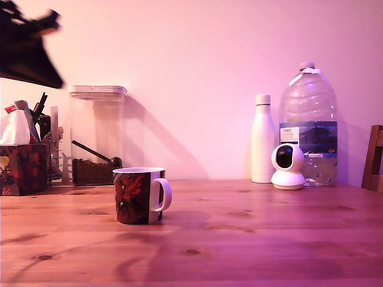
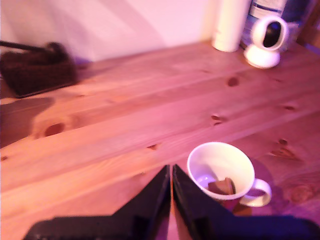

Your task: Pick up the coffee capsules from the table one by one and drop them inside the nearest coffee cup

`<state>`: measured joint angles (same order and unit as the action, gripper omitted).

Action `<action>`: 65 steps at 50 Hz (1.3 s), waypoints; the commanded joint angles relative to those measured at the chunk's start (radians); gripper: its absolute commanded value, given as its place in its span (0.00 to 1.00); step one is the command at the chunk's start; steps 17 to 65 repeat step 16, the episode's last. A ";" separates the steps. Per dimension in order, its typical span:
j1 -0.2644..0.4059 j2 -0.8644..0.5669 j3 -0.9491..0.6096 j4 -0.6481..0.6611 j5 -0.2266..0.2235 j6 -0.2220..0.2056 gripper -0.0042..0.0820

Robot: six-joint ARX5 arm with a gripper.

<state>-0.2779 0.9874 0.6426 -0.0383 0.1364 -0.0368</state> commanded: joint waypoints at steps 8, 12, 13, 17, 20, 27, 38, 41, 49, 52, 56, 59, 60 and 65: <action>0.001 -0.147 -0.069 -0.027 -0.032 -0.043 0.03; 0.001 -0.185 -0.074 -0.053 -0.039 -0.044 0.03; 0.001 -0.196 -0.074 -0.057 -0.039 -0.044 0.03; 0.001 -0.215 -0.074 -0.068 -0.039 -0.044 0.03; 0.001 -0.215 -0.074 -0.068 -0.039 -0.044 0.03; 0.001 -0.215 -0.074 -0.068 -0.039 -0.044 0.03; 0.001 -0.215 -0.074 -0.068 -0.039 -0.044 0.03; 0.001 -0.215 -0.074 -0.068 -0.039 -0.044 0.03; 0.001 -0.215 -0.074 -0.068 -0.039 -0.044 0.03; 0.001 -0.215 -0.074 -0.068 -0.039 -0.044 0.03; 0.001 -0.215 -0.074 -0.068 -0.039 -0.044 0.03; 0.001 -0.215 -0.074 -0.068 -0.039 -0.044 0.03; 0.001 -0.215 -0.074 -0.068 -0.039 -0.044 0.03; 0.001 -0.215 -0.074 -0.068 -0.039 -0.044 0.03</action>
